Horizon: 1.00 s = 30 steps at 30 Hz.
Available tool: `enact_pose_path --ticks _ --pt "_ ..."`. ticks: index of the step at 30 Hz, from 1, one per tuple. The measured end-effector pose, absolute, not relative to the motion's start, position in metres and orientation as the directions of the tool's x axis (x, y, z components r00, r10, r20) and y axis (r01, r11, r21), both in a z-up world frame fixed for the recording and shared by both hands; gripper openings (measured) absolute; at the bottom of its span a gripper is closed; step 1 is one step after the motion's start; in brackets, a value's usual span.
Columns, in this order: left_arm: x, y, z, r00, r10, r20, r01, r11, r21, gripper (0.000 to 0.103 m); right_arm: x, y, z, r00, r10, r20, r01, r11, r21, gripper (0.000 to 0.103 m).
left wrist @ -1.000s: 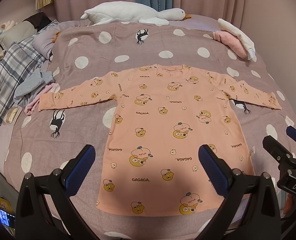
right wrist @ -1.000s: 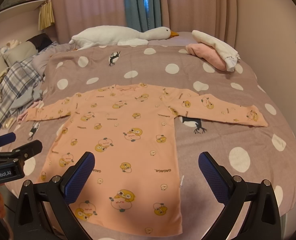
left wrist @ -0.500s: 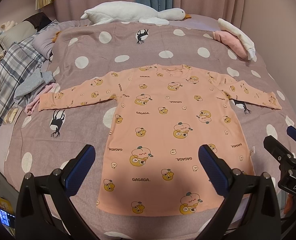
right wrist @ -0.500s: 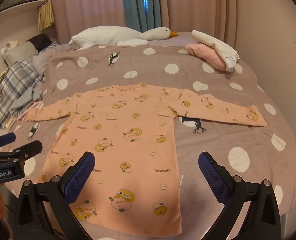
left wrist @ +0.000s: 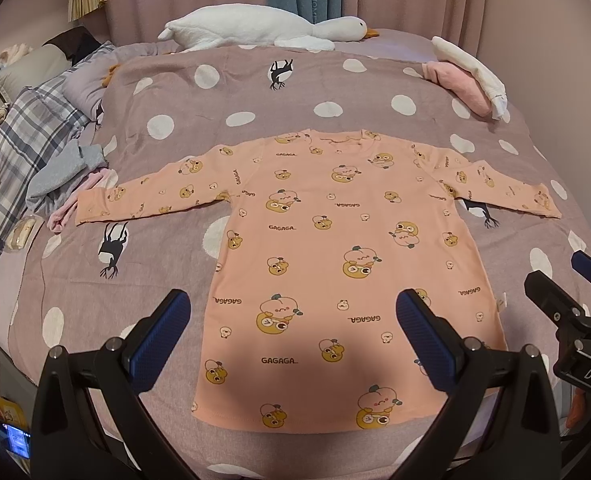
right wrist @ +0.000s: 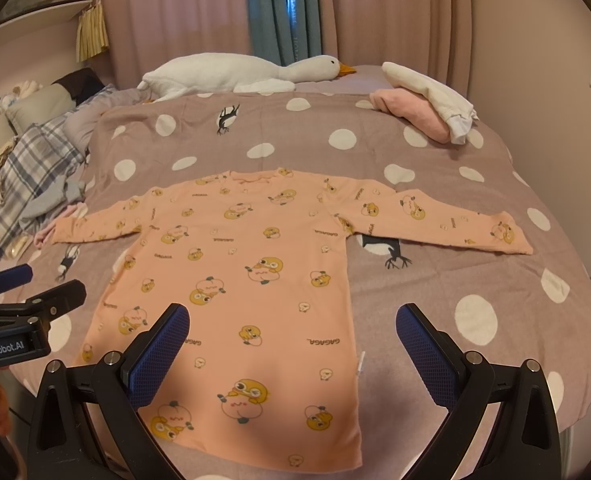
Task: Fold small clothes
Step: 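Reach the right tool to the sleeve cuff and close on it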
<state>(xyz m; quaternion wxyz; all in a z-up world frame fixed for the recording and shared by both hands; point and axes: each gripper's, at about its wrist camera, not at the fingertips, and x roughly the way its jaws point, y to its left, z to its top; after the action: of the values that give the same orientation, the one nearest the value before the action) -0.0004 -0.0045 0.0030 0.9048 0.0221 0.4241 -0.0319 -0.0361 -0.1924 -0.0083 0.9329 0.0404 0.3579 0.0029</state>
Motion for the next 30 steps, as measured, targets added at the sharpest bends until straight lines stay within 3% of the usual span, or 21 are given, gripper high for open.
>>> enact_pose_path --ticks 15,20,24,27,30 --pt "0.004 -0.009 -0.003 0.628 -0.077 -0.774 0.109 0.994 -0.010 0.103 -0.031 -0.202 -0.016 0.726 0.068 -0.684 0.027 0.991 0.128 0.102" --pt "0.012 -0.005 -0.015 0.605 -0.145 -0.783 0.128 0.988 -0.084 0.103 -0.028 -0.218 -0.029 0.709 0.245 -0.661 -0.028 0.947 0.320 0.102" --pt "0.023 -0.006 -0.025 0.554 -0.276 -0.785 0.178 0.961 -0.213 0.103 -0.025 -0.239 -0.045 0.703 0.348 -0.620 -0.022 0.882 0.471 0.102" --pt "0.033 -0.007 -0.033 0.508 -0.383 -0.771 0.200 0.923 -0.327 0.103 -0.024 -0.263 -0.057 0.717 0.372 -0.589 0.026 0.831 0.556 0.102" --pt "0.046 -0.011 -0.039 0.490 -0.416 -0.766 0.186 0.909 -0.374 0.103 -0.022 -0.311 -0.070 0.760 0.355 -0.545 0.120 0.747 0.654 0.102"
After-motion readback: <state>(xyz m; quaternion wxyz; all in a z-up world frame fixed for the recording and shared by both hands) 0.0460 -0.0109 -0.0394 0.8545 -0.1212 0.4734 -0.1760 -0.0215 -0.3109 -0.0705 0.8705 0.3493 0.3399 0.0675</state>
